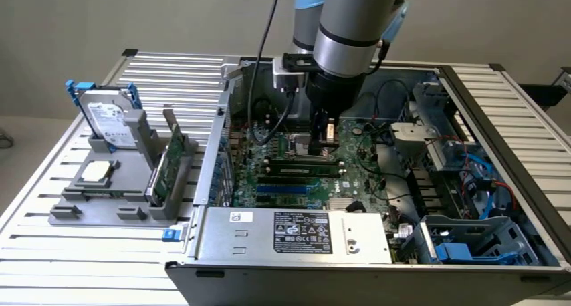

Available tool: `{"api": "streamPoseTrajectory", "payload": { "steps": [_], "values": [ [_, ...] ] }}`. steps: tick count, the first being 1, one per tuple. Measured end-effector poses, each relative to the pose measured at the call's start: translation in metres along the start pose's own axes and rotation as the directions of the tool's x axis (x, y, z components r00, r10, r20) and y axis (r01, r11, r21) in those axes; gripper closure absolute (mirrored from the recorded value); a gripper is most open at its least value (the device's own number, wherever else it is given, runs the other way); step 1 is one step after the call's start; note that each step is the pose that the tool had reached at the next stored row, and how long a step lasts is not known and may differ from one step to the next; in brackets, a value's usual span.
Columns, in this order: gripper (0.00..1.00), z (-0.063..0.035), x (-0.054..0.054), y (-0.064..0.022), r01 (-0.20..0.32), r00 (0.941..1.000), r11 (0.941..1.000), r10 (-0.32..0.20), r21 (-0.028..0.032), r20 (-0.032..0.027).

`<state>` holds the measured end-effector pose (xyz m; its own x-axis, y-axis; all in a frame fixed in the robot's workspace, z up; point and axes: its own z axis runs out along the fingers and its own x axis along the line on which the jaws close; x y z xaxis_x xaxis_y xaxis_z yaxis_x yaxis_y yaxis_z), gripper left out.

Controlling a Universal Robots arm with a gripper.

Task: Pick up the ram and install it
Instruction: 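Press down the ram until it locks into place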

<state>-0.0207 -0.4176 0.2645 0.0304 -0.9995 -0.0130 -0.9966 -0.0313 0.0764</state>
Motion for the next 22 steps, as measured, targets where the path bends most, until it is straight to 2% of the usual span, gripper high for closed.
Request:
{"api": "streamPoseTrajectory", "payload": {
  "steps": [11, 17, 22],
  "values": [
    [0.89, 0.0003, 0.0000, 0.0000, -0.003, 1.0000, 1.0000, 0.003, -0.0001, 0.0003],
    [0.89, 0.0003, 0.0000, 0.0000, -0.094, 0.9955, 0.9955, 0.094, 0.0008, 0.0072],
    [0.89, 0.0004, 0.0000, 0.0000, -0.169, 0.9855, 0.9856, 0.169, 0.0010, 0.0132]
  ]
}}
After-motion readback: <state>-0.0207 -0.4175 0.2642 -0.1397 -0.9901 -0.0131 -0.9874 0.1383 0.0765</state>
